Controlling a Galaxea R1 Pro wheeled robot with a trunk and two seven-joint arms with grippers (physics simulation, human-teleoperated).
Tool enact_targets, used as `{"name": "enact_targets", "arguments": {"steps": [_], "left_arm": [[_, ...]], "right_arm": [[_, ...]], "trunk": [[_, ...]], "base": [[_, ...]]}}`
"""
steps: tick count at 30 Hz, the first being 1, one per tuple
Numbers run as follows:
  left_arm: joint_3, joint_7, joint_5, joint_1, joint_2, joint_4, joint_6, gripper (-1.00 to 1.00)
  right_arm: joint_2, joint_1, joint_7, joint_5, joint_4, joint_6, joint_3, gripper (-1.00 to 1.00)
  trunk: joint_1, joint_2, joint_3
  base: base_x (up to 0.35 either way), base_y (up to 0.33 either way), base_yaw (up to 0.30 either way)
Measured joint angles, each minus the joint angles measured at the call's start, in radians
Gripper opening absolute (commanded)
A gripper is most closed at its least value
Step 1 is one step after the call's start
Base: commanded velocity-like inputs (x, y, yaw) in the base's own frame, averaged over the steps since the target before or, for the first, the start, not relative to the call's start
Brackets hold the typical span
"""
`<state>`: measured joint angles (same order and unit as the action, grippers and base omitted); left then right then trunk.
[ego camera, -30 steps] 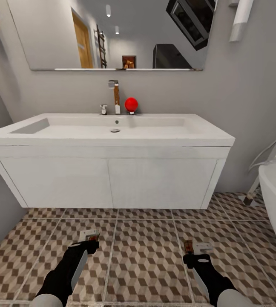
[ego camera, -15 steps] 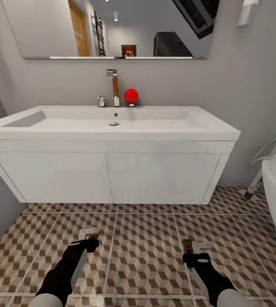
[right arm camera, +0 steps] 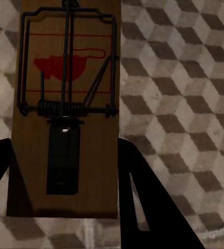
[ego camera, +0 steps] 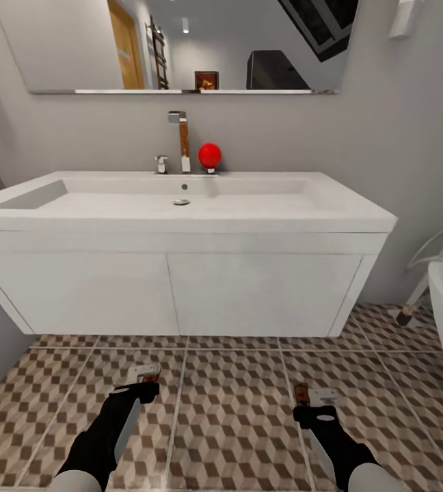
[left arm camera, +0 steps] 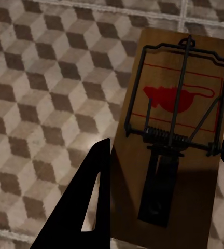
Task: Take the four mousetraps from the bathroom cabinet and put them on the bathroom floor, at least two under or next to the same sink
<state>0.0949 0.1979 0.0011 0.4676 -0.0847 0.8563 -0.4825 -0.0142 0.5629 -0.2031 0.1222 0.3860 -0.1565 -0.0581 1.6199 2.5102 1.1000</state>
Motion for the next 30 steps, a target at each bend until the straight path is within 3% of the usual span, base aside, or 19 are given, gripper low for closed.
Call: {"name": "enact_targets", "arguments": {"steps": [11, 25, 30], "left_arm": [[0.001, 0.0, 0.0, 0.0, 0.0, -0.003, 0.0, -1.0], [0.003, 0.0, 0.003, 0.0, -0.014, -0.002, -0.012, -1.0], [0.002, 0.0, 0.002, 0.0, -0.014, -0.002, -0.014, -1.0]], "right_arm": [[0.0, 0.0, 0.0, 0.015, 0.0, 0.0, 0.0, -1.0], [0.0, 0.0, 0.0, 0.015, 0.0, 0.001, -0.001, -1.0], [0.0, 0.0, 0.0, 0.016, 0.0, 0.001, -0.001, -1.0]], "trunk": [[0.0, 0.0, 0.0], [0.001, 0.0, 0.0], [0.003, 0.001, 0.019]], "base": [[0.288, 0.0, 0.0], [0.009, 0.0, 0.0], [0.0, 0.0, 0.0]]}}
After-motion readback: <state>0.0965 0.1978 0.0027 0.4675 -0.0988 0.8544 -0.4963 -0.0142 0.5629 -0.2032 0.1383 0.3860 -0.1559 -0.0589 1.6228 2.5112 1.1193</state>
